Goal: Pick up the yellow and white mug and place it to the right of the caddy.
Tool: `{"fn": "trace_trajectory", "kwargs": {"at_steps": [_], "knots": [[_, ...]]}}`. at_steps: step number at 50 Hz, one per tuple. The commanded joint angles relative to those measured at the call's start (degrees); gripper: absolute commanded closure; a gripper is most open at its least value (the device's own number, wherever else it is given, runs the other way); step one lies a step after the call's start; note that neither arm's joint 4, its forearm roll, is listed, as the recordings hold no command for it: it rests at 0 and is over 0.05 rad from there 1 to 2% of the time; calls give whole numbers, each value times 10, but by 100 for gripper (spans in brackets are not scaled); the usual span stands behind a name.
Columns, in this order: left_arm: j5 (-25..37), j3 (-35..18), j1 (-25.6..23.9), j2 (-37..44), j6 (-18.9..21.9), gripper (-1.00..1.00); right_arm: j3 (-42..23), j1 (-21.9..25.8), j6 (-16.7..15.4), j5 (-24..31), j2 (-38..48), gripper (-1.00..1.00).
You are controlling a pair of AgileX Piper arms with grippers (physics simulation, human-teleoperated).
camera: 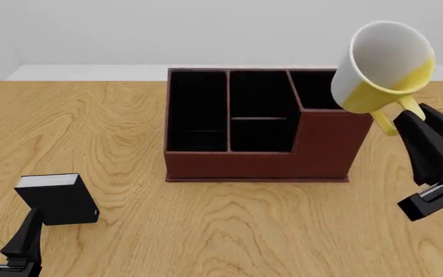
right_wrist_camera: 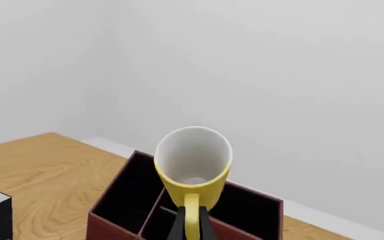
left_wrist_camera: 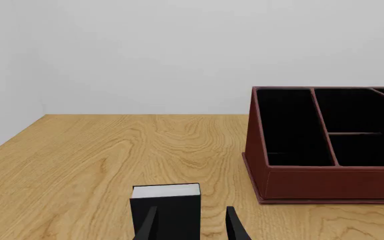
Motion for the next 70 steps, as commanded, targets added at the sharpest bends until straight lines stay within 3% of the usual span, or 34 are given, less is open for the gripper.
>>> {"fn": "trace_trajectory", "kwargs": {"at_steps": [1,23,36,70], "knots": [[0,0,0,0,0,-100,6,-53,5,26,-33,100],[0,0,0,0,0,-100,3,-141,-6,73,-81,100],[0,0,0,0,0,-100,-13,-168,-26,64,-67,100],[0,0,0,0,0,-100,-8,-257,-17,21,-23,100]]}}
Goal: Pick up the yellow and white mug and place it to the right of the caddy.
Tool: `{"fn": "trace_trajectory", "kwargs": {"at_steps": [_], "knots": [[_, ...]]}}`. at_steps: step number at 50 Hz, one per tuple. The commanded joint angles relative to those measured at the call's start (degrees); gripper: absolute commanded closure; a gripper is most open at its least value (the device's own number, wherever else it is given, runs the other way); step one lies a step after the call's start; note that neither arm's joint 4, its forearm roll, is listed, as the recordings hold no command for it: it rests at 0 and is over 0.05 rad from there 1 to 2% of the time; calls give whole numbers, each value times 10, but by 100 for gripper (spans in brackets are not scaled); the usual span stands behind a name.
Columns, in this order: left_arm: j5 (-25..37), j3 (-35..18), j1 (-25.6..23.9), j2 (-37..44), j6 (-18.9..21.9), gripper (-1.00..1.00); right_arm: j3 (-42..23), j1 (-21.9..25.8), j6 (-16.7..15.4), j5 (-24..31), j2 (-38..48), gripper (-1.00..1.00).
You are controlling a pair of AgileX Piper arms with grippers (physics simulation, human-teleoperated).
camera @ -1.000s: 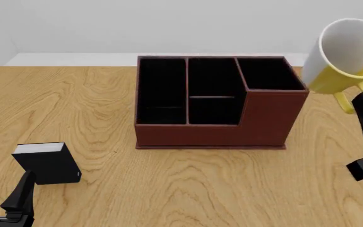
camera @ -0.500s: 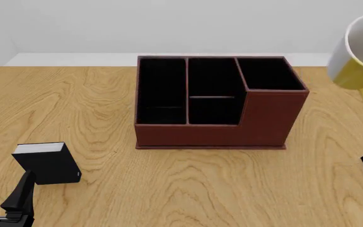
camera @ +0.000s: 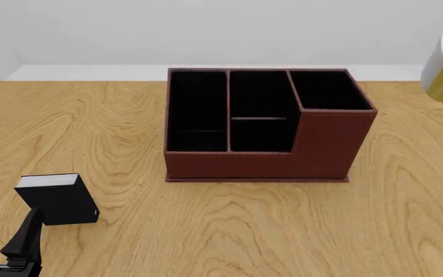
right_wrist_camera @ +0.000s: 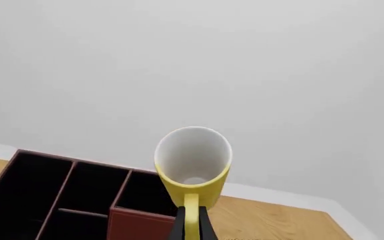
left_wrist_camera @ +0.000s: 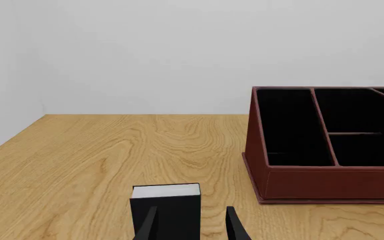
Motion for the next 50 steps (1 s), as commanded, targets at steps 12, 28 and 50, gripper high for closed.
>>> {"fn": "trace_trajectory", "kwargs": {"at_steps": [12,28,50], "knots": [[0,0,0,0,0,-100,40,-37,-3,-99,84,100],[0,0,0,0,0,-100,73,-66,5,-157,133,100],[0,0,0,0,0,-100,103,-92,17,-217,185,100]]}}
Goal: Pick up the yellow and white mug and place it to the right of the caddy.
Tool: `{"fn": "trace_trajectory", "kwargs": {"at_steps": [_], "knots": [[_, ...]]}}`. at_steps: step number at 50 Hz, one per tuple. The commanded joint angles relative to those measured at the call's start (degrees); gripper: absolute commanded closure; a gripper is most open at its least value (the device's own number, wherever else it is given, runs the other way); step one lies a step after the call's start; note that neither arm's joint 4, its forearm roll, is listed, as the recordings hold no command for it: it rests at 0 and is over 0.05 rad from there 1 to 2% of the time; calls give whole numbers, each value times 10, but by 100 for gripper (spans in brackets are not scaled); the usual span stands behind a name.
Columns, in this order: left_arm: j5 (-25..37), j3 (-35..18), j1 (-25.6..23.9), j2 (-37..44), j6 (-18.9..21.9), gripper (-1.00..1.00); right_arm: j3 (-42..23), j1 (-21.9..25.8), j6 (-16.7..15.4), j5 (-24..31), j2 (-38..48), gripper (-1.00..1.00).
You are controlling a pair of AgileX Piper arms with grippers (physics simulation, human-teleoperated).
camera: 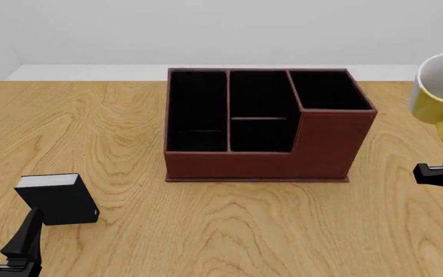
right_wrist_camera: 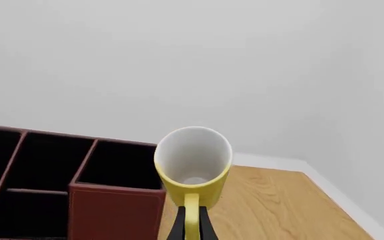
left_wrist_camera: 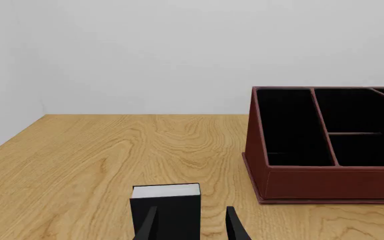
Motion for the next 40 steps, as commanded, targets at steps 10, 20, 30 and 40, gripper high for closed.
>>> {"fn": "trace_trajectory", "kwargs": {"at_steps": [10,20,30,40], "knots": [[0,0,0,0,0,-100,52,-24,15,-117,97,100],[0,0,0,0,0,-100,74,-36,22,-187,168,100],[0,0,0,0,0,-100,88,-36,26,-250,230,100],[0,0,0,0,0,-100,99,-43,34,-310,297,100]]}}
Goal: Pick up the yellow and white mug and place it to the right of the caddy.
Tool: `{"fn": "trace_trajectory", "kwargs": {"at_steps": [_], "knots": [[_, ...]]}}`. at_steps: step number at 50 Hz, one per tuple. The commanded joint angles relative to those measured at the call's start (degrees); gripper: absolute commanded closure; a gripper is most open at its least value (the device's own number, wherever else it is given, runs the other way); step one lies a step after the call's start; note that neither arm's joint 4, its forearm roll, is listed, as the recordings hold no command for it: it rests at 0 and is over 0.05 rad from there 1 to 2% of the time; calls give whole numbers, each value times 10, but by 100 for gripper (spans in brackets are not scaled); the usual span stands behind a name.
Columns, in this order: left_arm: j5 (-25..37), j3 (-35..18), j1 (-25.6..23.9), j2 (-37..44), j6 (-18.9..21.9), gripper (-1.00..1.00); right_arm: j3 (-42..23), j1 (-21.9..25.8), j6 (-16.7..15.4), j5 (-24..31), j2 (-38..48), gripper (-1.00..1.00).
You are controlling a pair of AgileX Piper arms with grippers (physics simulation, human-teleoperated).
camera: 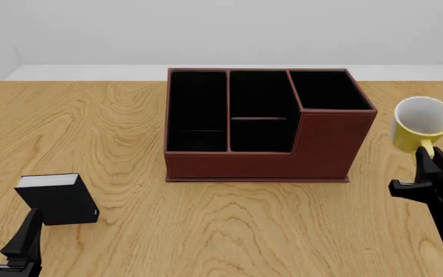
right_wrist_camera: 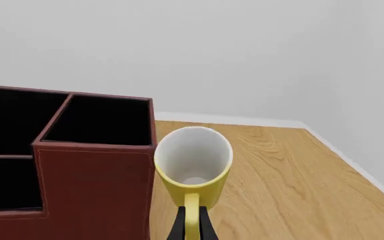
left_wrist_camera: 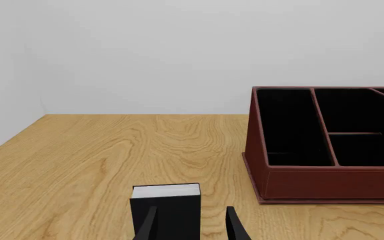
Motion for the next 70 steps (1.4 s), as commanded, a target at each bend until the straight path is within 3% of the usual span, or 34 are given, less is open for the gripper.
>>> {"fn": "trace_trajectory", "kwargs": {"at_steps": [1,28,70], "knots": [[0,0,0,0,0,-100,12,-6,14,-70,73,100],[0,0,0,0,0,-100,22,-21,28,-188,210,100],[0,0,0,0,0,-100,-7,-36,40,-193,280,100]]}}
